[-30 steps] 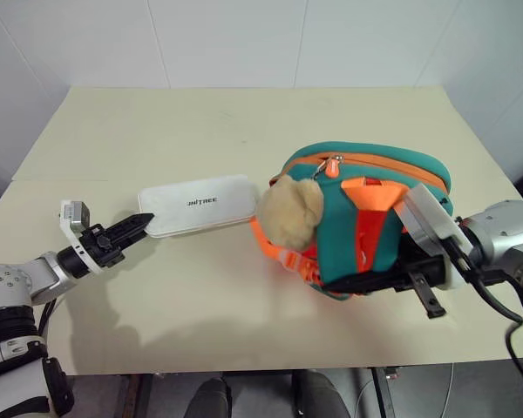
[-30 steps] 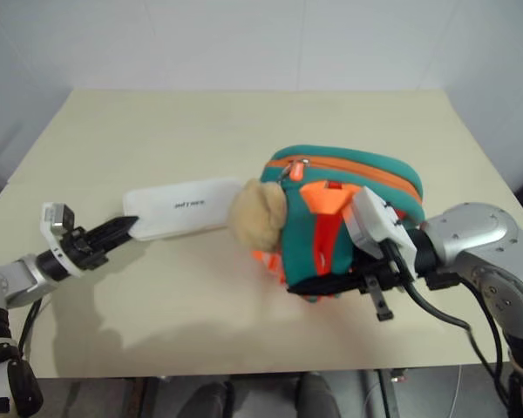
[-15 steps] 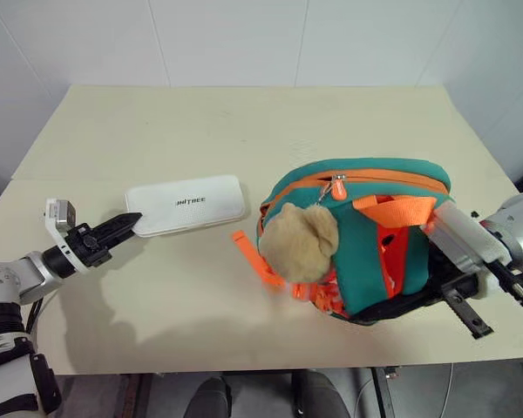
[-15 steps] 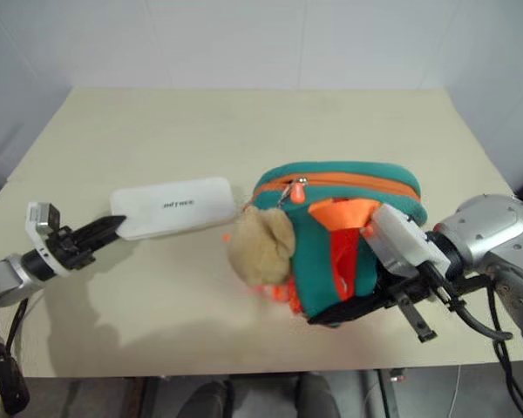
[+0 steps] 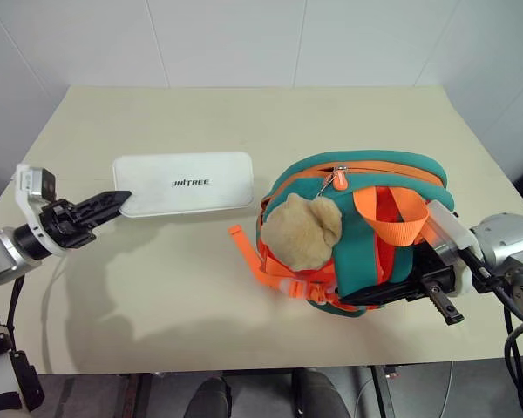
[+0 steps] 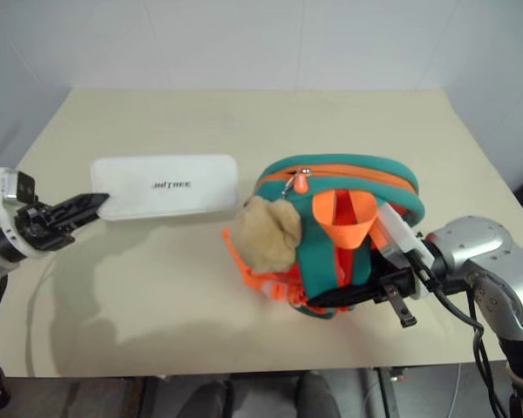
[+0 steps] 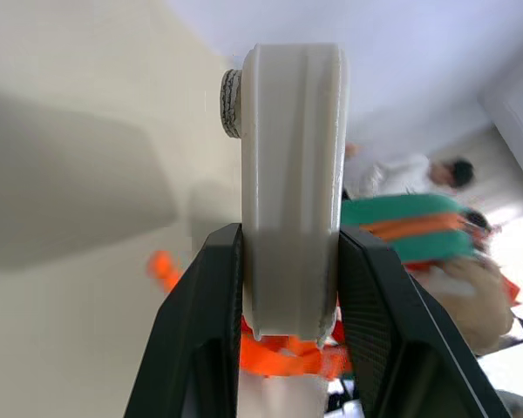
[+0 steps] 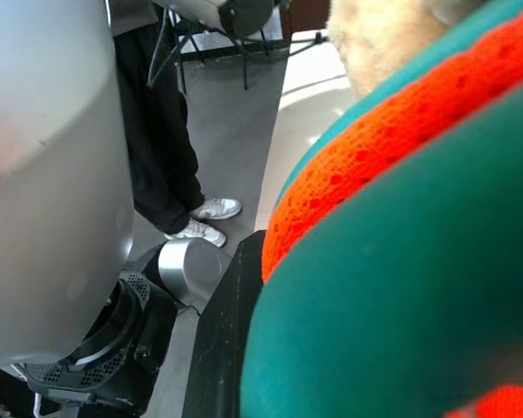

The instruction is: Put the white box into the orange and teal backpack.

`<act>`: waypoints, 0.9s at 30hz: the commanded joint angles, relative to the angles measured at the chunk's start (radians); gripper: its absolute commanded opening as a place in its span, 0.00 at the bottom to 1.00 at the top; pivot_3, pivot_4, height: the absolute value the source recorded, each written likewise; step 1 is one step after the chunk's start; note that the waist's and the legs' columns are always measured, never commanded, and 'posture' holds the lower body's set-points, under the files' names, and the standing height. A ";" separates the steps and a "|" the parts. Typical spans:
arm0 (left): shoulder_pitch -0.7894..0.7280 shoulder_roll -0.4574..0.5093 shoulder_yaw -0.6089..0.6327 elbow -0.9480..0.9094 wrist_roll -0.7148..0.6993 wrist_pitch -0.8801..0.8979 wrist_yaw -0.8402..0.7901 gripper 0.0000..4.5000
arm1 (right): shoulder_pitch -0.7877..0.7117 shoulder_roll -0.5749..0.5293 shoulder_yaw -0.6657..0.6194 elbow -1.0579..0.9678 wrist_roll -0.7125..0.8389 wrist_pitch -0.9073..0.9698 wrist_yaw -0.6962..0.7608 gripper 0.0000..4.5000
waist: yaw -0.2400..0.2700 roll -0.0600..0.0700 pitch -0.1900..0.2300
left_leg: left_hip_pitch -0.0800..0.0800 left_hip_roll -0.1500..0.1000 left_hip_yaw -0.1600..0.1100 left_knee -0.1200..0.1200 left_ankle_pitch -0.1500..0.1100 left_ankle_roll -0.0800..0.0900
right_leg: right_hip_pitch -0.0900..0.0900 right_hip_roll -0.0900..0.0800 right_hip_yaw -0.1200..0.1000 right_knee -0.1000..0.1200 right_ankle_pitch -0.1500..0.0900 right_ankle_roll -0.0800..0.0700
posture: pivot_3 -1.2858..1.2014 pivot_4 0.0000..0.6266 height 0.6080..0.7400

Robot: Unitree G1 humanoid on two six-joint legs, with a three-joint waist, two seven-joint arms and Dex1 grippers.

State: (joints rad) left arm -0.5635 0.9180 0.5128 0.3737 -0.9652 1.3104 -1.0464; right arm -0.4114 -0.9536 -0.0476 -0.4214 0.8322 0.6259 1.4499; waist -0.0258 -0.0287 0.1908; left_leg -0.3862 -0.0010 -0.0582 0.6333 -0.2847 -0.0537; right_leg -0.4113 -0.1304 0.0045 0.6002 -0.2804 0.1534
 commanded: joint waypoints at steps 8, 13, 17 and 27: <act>0.035 0.047 0.015 -0.269 0.006 -0.238 -0.123 0.27 | -0.020 0.035 0.013 0.020 -0.030 -0.023 -0.014 0.12 | 0.002 0.000 0.000 | 0.000 0.000 0.000 0.001 0.000 0.000 | 0.000 0.000 0.000 0.000 0.000 0.000 | 0.52 0.24 1.00; 0.019 0.053 -0.037 -0.298 0.047 -0.348 -0.168 0.27 | -0.024 0.040 0.015 0.023 -0.036 -0.024 -0.025 0.12 | 0.001 0.000 0.000 | 0.000 0.000 0.000 0.001 0.000 0.000 | 0.000 0.000 0.000 0.000 0.000 0.000 | 0.52 0.24 1.00; 0.004 0.073 -0.106 -0.307 0.104 -0.441 -0.225 0.27 | -0.027 0.045 0.018 0.026 -0.046 -0.026 -0.036 0.12 | 0.002 0.000 0.000 | 0.000 0.000 0.000 0.002 0.000 0.000 | 0.000 0.000 0.000 0.001 0.000 0.000 | 0.52 0.24 1.00; -0.146 0.148 -0.204 -0.294 0.148 -0.520 -0.334 0.27 | -0.034 0.065 0.023 0.032 -0.059 -0.027 -0.056 0.12 | 0.006 0.000 0.000 | -0.001 0.000 0.000 0.003 0.000 0.001 | 0.001 0.000 0.000 0.001 0.000 0.000 | 0.52 0.24 1.00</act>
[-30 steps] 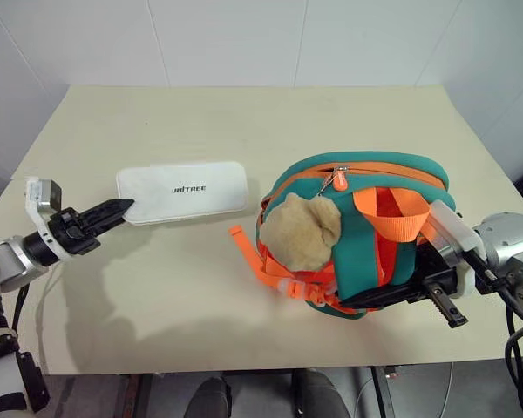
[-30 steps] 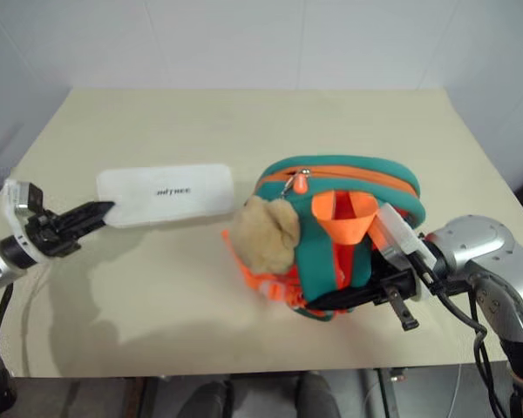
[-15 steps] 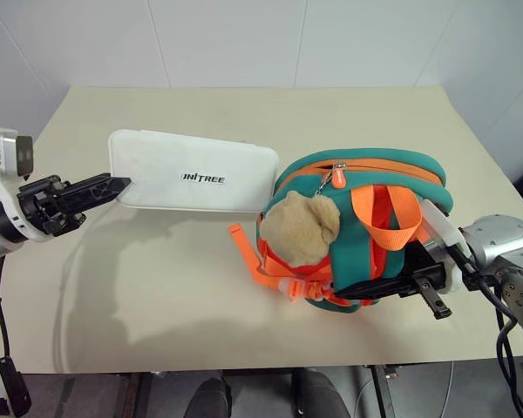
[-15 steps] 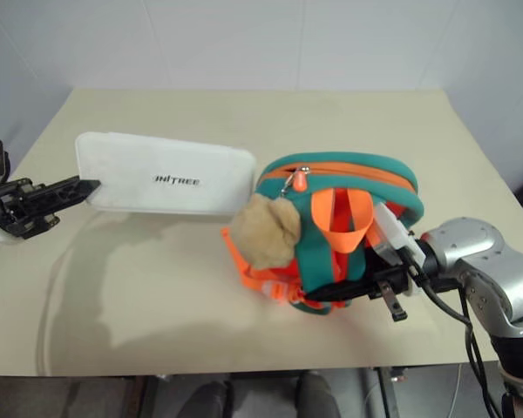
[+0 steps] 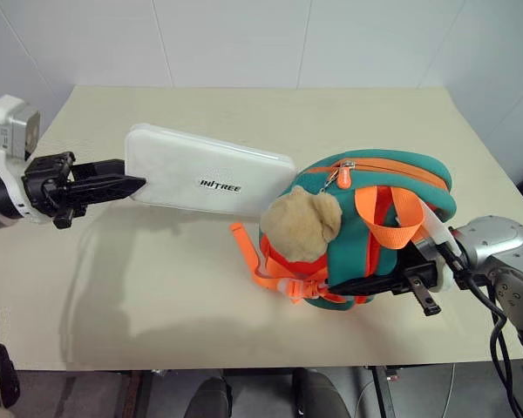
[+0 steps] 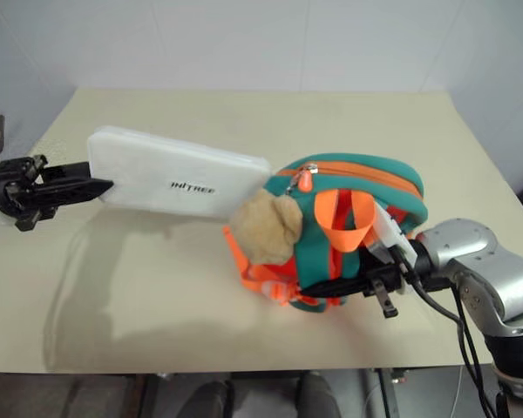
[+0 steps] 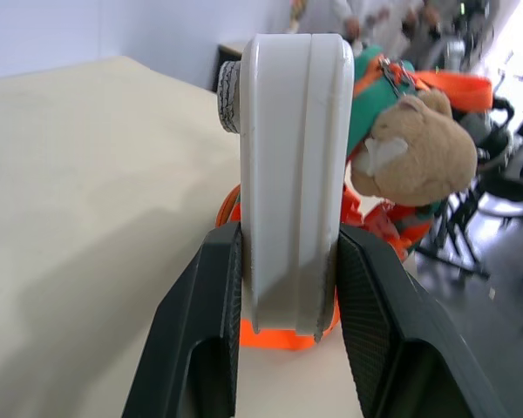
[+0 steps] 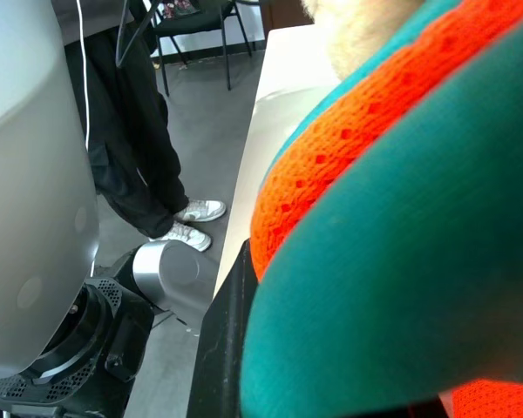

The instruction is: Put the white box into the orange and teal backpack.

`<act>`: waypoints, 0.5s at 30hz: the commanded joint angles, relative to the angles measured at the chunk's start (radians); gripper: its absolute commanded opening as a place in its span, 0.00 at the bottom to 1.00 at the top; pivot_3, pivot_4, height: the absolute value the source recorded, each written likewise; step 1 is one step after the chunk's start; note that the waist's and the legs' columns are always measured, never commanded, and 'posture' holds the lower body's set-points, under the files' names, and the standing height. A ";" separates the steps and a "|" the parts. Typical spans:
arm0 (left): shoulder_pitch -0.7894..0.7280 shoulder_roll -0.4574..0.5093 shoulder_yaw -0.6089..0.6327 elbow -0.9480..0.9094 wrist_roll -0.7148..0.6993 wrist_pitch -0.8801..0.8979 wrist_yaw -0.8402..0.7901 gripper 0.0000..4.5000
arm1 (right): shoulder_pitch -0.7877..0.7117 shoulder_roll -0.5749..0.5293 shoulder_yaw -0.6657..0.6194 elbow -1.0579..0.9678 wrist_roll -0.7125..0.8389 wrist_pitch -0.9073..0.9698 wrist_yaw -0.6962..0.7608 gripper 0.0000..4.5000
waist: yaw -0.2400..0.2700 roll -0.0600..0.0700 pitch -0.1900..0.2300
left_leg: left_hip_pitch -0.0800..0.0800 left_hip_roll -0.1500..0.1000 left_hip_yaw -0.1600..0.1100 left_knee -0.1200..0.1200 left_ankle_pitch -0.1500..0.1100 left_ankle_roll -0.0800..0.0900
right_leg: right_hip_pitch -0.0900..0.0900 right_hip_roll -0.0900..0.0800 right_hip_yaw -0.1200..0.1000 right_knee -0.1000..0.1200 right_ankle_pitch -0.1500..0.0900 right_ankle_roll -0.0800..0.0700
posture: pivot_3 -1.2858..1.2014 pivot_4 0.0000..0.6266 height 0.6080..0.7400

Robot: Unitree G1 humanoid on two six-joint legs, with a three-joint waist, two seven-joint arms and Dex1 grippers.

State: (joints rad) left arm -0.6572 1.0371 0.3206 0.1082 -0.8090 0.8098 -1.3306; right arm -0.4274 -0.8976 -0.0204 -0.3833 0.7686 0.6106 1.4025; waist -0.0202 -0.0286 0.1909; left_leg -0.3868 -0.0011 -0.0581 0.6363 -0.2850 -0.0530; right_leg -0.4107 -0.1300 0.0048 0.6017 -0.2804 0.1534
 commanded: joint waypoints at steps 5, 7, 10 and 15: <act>-0.094 0.063 -0.019 -0.012 0.003 -0.029 -0.074 0.27 | -0.020 0.016 -0.003 -0.002 -0.002 -0.013 -0.012 0.12 | -0.003 0.000 0.000 | 0.000 0.000 0.000 0.000 0.000 0.000 | 0.000 0.000 0.000 0.000 0.000 0.000 | 0.52 0.24 1.00; -0.108 0.080 -0.016 0.002 0.014 -0.039 -0.079 0.27 | -0.021 0.018 -0.002 -0.001 -0.004 -0.014 -0.012 0.12 | -0.005 0.000 0.000 | 0.000 0.000 0.000 0.000 0.000 0.000 | 0.000 0.000 0.000 0.000 0.000 0.000 | 0.52 0.24 1.00; -0.136 0.105 -0.002 0.026 0.022 -0.046 -0.086 0.27 | -0.024 0.020 0.002 0.006 -0.009 -0.018 -0.010 0.12 | -0.008 0.000 0.000 | 0.000 0.000 0.000 0.000 0.000 0.000 | 0.000 0.000 0.000 0.001 0.000 0.000 | 0.52 0.24 1.00; -0.192 0.127 0.003 0.041 0.018 -0.046 -0.088 0.27 | -0.036 0.023 0.011 0.023 -0.019 -0.025 -0.002 0.12 | -0.007 0.000 0.000 | 0.000 0.000 0.000 0.001 -0.001 0.001 | 0.000 0.001 0.000 0.002 0.000 0.000 | 0.52 0.24 1.00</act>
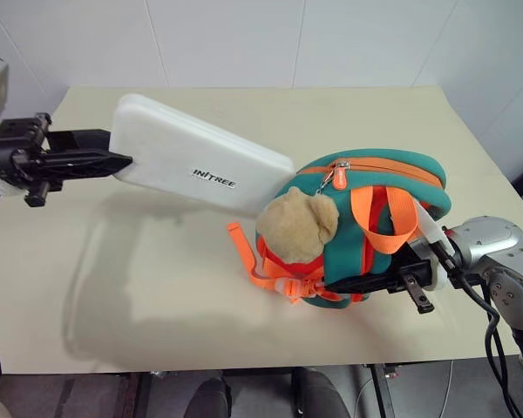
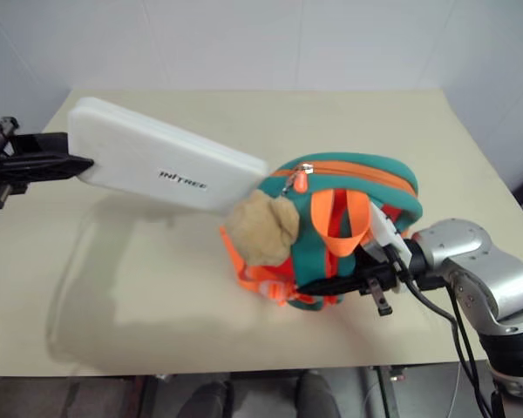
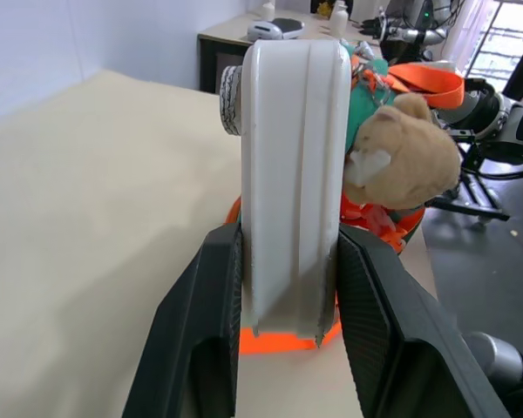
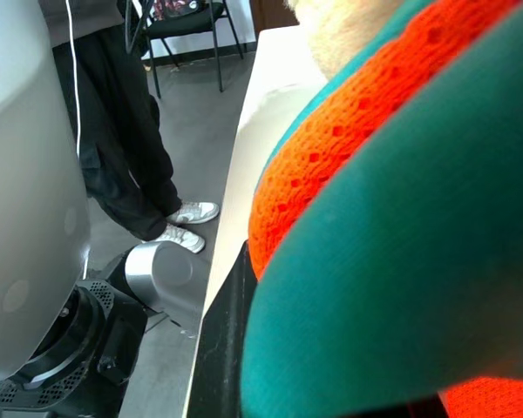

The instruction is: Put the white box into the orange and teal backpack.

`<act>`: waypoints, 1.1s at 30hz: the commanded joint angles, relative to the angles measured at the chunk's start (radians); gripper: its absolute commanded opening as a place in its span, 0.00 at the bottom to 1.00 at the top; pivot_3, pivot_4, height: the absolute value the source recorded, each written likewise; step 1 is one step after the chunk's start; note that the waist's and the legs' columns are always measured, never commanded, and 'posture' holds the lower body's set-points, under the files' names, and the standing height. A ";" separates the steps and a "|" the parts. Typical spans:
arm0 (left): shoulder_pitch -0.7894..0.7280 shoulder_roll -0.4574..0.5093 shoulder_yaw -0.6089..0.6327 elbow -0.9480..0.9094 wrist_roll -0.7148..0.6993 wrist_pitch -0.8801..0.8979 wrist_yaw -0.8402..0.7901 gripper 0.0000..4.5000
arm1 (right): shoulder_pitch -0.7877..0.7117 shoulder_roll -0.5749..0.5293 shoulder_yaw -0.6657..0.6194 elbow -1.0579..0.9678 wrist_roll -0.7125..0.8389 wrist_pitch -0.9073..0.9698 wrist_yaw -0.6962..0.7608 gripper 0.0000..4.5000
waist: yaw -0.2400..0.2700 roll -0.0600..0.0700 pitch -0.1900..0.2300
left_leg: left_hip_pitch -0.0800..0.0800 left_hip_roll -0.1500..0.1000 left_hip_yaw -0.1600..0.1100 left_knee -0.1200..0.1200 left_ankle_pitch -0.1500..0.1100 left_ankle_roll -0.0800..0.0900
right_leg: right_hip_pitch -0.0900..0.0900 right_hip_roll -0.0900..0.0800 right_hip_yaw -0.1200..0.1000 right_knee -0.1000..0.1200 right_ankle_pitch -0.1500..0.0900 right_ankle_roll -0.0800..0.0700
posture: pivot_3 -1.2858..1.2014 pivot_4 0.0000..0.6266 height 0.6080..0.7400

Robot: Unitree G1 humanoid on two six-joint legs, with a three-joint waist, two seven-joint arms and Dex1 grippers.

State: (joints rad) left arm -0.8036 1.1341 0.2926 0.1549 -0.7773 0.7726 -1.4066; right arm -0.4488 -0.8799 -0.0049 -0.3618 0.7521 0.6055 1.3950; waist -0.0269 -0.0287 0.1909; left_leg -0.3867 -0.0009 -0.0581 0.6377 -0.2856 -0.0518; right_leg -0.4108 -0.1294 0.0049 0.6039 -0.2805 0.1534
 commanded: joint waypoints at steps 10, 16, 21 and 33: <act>-0.057 0.010 0.002 -0.103 -0.044 0.032 -0.008 0.27 | -0.031 0.016 0.011 0.024 -0.015 -0.034 0.010 0.12 | 0.000 0.000 0.000 | 0.000 0.000 0.000 0.004 0.000 0.001 | 0.000 0.000 0.000 0.003 0.000 0.000 | 0.52 0.24 1.00; -0.112 -0.039 -0.073 -0.123 -0.019 0.024 -0.005 0.27 | -0.034 0.029 0.020 0.024 -0.025 -0.037 0.004 0.12 | 0.002 0.000 0.000 | 0.000 0.000 0.000 0.010 -0.004 0.007 | 0.002 0.000 0.001 0.006 0.000 0.000 | 0.52 0.24 1.00; -0.148 -0.079 -0.133 -0.098 0.040 -0.034 -0.012 0.27 | -0.030 0.034 0.016 0.020 -0.029 -0.037 -0.001 0.12 | 0.002 0.000 0.000 | 0.000 0.000 -0.001 0.010 -0.004 0.007 | 0.002 0.000 0.001 0.006 0.000 0.000 | 0.52 0.24 1.00; -0.288 -0.243 -0.279 0.000 0.161 -0.128 -0.007 0.27 | -0.042 0.055 0.033 0.032 -0.048 -0.040 -0.019 0.12 | 0.002 0.000 0.000 | 0.000 0.000 0.000 0.011 -0.004 0.007 | 0.002 0.001 0.001 0.007 0.000 0.000 | 0.52 0.24 1.00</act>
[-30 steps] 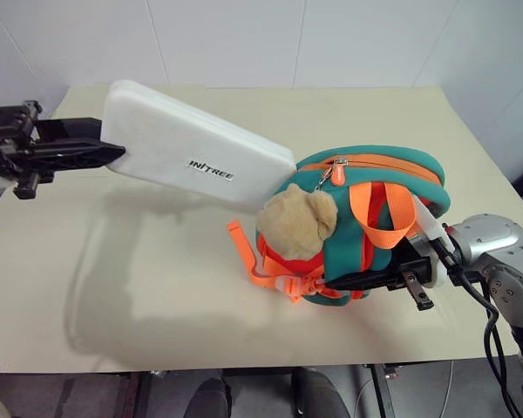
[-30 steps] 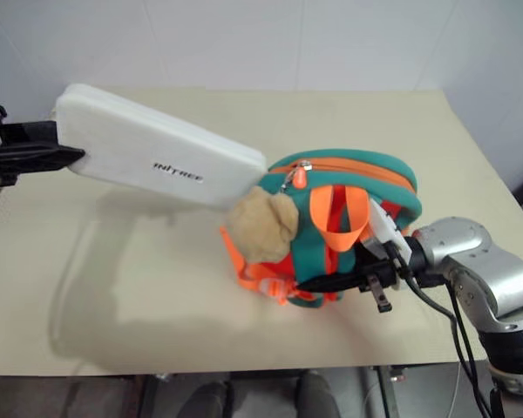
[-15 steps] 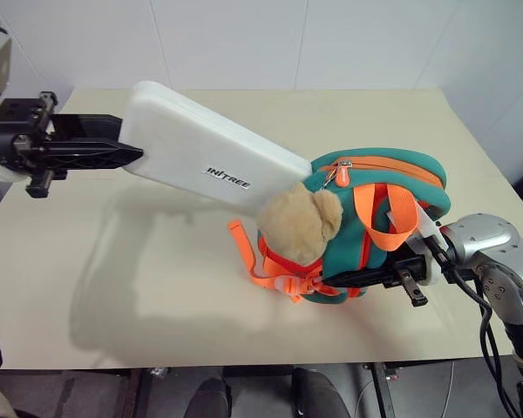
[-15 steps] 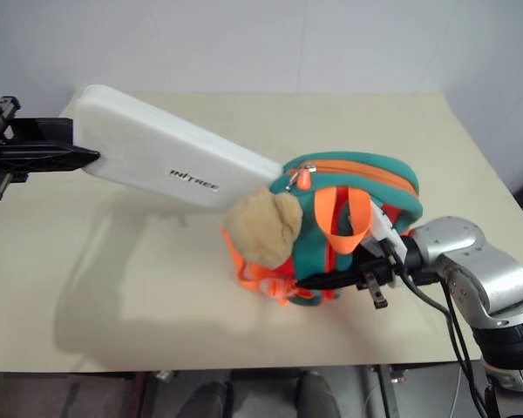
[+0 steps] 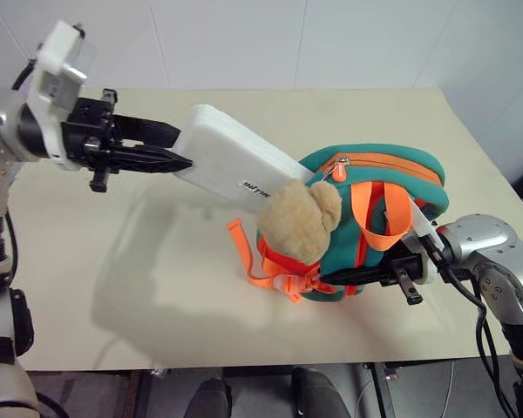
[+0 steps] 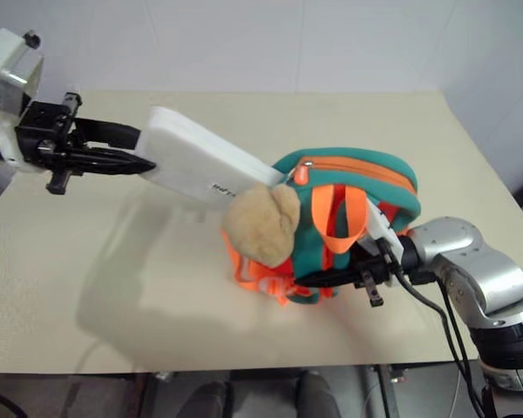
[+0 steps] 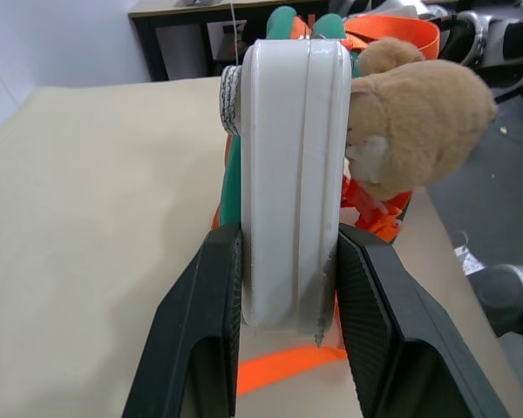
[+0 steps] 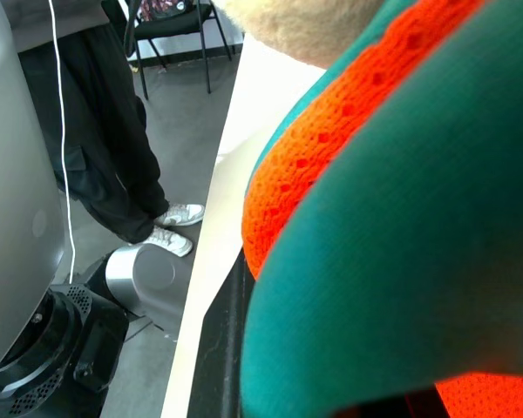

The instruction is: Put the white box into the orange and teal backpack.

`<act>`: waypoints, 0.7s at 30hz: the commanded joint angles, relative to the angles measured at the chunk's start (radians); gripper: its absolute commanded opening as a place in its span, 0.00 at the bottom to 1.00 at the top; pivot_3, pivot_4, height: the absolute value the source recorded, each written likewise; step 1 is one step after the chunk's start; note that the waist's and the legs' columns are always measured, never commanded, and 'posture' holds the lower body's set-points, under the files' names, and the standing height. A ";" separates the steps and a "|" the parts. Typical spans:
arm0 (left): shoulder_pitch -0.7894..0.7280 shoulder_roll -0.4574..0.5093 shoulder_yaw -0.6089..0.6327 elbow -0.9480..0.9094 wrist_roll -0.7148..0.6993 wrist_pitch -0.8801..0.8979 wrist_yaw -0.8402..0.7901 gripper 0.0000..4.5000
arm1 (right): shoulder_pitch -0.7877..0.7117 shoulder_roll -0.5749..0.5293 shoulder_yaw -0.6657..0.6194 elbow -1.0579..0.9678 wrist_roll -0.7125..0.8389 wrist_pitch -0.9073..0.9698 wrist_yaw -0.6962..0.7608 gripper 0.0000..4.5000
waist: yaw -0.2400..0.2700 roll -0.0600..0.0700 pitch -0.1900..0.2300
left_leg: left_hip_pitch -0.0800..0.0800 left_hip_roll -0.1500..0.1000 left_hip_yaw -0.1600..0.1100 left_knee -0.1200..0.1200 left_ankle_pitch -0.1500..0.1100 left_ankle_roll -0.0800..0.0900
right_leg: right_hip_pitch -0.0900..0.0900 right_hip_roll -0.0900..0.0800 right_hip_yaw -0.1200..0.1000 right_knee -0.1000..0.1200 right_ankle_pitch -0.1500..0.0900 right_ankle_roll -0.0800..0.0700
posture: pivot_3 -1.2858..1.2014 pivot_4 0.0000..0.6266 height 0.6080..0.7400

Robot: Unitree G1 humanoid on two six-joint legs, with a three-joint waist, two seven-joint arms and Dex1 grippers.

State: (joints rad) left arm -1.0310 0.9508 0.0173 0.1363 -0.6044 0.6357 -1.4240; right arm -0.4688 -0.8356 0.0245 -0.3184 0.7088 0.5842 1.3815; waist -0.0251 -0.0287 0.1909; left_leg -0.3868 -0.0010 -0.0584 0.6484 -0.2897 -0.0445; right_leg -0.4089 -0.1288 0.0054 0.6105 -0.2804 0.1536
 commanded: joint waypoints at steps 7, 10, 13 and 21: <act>-0.066 -0.269 -0.070 0.066 0.026 -0.002 0.059 0.27 | -0.032 0.027 0.014 -0.001 -0.018 -0.025 -0.009 0.12 | 0.001 0.000 0.000 | -0.001 0.000 0.000 0.001 0.000 0.000 | 0.000 0.000 0.000 0.000 0.000 0.001 | 0.52 0.24 1.00; -0.051 -0.353 -0.105 0.088 0.058 -0.023 0.077 0.27 | -0.032 0.032 0.014 -0.004 -0.019 -0.023 -0.014 0.12 | 0.001 0.000 0.000 | -0.001 0.000 0.000 0.001 0.000 -0.001 | 0.000 0.000 0.000 -0.001 0.000 0.001 | 0.52 0.24 1.00; -0.052 -0.421 -0.134 0.128 0.101 -0.054 0.098 0.27 | -0.030 0.034 0.014 -0.007 -0.020 -0.021 -0.017 0.12 | 0.003 0.000 0.000 | -0.001 0.000 0.000 0.001 0.001 -0.001 | 0.000 0.000 0.000 -0.001 0.000 0.001 | 0.52 0.24 1.00; -0.056 -0.569 -0.237 0.235 0.230 -0.115 0.137 0.27 | -0.029 0.035 0.016 -0.010 -0.022 -0.018 -0.029 0.12 | 0.014 0.000 0.000 | 0.000 -0.001 0.000 0.003 0.001 -0.001 | 0.001 0.000 0.000 0.000 0.001 0.001 | 0.52 0.24 1.00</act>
State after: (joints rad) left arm -1.0785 0.4163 -0.1804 0.3787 -0.3933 0.5396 -1.2819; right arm -0.4911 -0.8054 0.0385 -0.3090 0.6853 0.5681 1.3602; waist -0.0109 -0.0289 0.1908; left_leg -0.3873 -0.0016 -0.0581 0.6511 -0.2892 -0.0455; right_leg -0.4083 -0.1292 0.0053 0.6098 -0.2796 0.1551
